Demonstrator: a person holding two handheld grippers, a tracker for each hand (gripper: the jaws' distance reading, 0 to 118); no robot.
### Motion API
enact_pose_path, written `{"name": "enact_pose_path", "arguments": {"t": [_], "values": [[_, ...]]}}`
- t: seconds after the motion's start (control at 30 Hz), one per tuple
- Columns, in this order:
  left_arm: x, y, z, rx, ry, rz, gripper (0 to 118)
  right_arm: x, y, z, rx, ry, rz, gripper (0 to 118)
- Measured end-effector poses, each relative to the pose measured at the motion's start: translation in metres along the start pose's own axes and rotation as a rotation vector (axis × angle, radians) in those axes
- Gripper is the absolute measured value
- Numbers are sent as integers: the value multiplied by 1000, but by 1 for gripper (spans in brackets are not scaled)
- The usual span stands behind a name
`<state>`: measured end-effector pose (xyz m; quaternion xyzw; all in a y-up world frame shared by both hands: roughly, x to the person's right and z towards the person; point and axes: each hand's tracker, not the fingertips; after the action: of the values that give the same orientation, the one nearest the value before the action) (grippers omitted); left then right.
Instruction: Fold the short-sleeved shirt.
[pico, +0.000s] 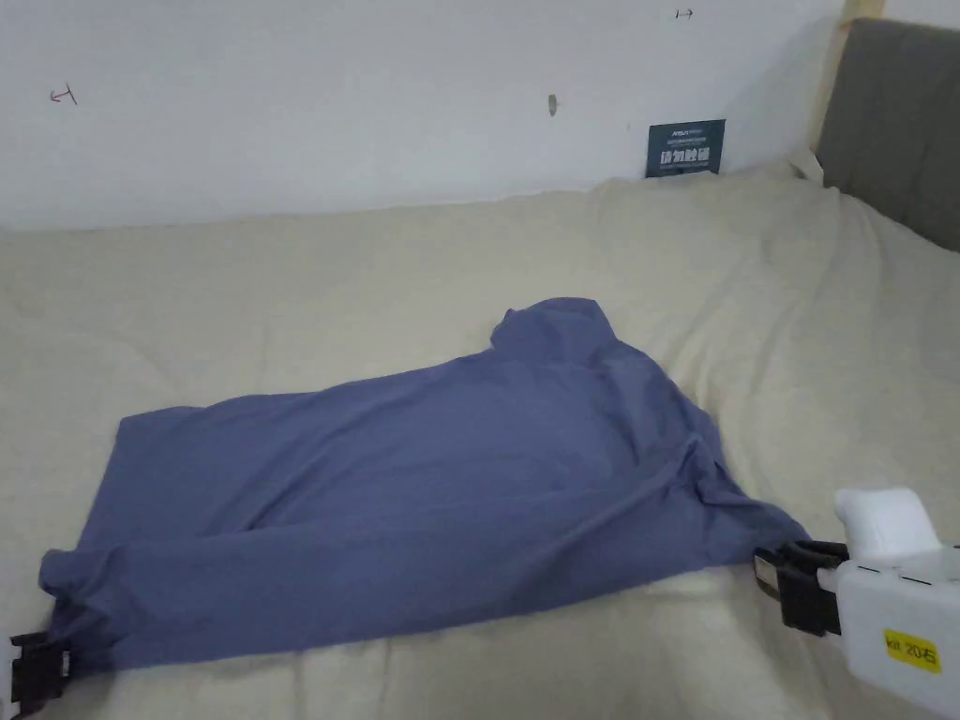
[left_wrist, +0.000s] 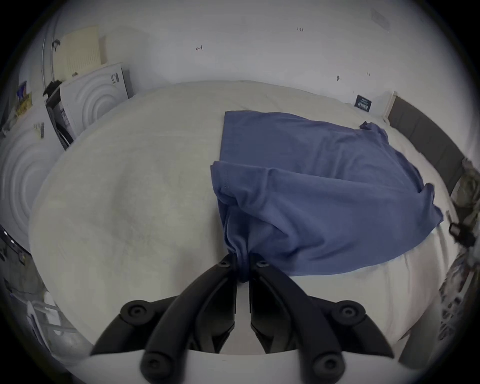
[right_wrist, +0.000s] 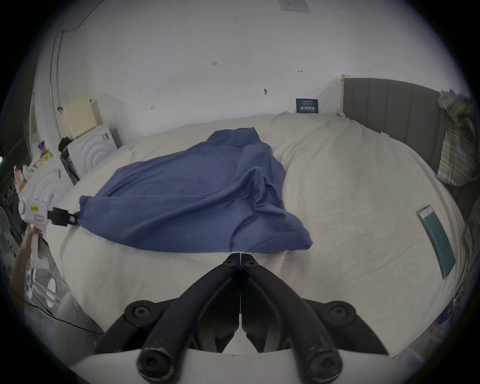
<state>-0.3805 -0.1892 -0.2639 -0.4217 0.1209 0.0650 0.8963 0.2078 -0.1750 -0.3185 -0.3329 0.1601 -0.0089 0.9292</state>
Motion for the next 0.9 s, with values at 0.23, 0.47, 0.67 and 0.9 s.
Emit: {"name": "enact_pose_path", "arguments": {"t": [0.23, 0.47, 0.67, 0.9], "values": [[4, 8, 18, 20, -11, -2, 8, 26, 26, -41, -28, -75, 67, 93], [-2, 8, 13, 11, -17, 9, 8, 29, 37, -93, -209, 26, 51, 73], [1, 6, 15, 10, -19, 10, 8, 23, 38, -74, -133, -22, 41, 14], [2, -3, 40, 22, -50, 6, 8, 16, 48, -30, -46, -41, 37, 11]]}}
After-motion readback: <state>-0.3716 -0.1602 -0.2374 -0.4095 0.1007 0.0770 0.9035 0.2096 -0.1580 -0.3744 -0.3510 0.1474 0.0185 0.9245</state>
